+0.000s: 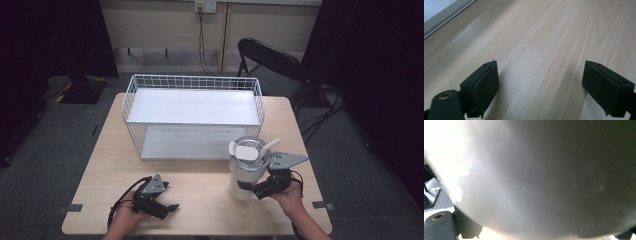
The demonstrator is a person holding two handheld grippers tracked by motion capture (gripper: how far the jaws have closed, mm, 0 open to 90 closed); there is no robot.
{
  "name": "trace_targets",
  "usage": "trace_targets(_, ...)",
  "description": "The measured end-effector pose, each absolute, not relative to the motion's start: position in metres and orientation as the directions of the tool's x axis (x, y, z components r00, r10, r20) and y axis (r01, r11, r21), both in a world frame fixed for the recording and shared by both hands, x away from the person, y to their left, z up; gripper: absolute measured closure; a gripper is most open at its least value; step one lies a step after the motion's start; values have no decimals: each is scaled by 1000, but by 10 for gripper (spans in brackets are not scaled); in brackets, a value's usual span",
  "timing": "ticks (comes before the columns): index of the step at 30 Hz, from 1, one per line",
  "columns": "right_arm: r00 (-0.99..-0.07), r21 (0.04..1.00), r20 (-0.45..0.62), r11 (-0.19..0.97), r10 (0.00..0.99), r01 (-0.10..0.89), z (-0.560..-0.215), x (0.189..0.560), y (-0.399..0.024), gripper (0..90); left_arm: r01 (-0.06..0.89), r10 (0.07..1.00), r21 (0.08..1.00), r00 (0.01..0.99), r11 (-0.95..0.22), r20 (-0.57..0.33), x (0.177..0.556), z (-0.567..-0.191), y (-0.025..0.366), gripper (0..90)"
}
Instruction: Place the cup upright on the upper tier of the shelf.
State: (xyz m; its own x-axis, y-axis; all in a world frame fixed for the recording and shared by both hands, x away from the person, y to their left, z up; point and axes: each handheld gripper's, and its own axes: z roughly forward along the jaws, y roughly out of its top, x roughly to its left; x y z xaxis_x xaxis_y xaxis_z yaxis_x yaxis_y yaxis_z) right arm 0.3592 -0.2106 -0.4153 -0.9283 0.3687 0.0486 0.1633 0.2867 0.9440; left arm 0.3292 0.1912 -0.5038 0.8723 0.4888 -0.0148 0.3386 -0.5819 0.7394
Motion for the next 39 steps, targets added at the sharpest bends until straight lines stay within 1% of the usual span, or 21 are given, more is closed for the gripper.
trace_targets(5,-931,945,68,276,358,175,-399,366,-209,90,339,489,739,872,-582,-15,329,-504,191,135)
trace_targets(12,-935,940,57,296,351,168,-381,371,-205,90,336,487,738,873,-585,-12,329,-504,191,135)
trace_targets(20,-939,940,71,293,337,176,-359,378,-200,90,338,488,739,873,-583,-14,329,-504,191,135)
trace_targets(39,-947,937,65,306,316,166,-309,393,-189,90,339,488,739,872,-582,-15,329,-504,191,135)
